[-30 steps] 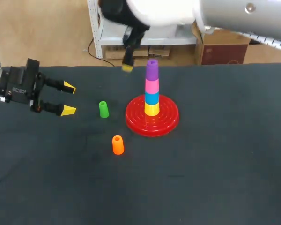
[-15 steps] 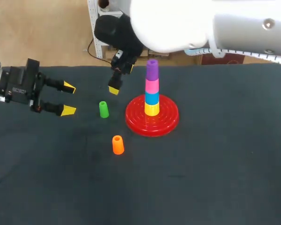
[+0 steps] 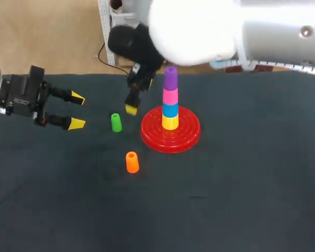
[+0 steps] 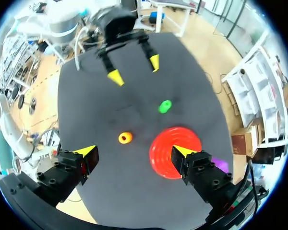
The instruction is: Pick up and stack the cylinders on the red base in this order: pink,purple,orange,green
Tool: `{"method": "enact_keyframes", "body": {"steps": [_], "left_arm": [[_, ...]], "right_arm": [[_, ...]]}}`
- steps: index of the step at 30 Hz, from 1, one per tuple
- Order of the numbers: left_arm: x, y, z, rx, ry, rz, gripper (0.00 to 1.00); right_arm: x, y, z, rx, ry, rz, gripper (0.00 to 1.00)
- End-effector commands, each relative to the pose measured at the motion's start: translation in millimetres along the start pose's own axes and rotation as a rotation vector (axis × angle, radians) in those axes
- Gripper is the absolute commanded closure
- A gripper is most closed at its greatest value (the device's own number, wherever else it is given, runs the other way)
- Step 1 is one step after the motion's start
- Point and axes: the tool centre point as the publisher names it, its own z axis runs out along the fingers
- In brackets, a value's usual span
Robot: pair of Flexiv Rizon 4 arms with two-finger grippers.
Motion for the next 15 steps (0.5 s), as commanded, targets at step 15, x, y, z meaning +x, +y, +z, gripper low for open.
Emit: {"method": "enact_keyframes", "body": {"steps": [15], "left_arm": [[0.1, -0.2, 0, -0.001, 0.001, 0.000, 0.00]], "right_arm": [[8, 52, 109, 0.008, 0.205, 0.009, 0.00]]}}
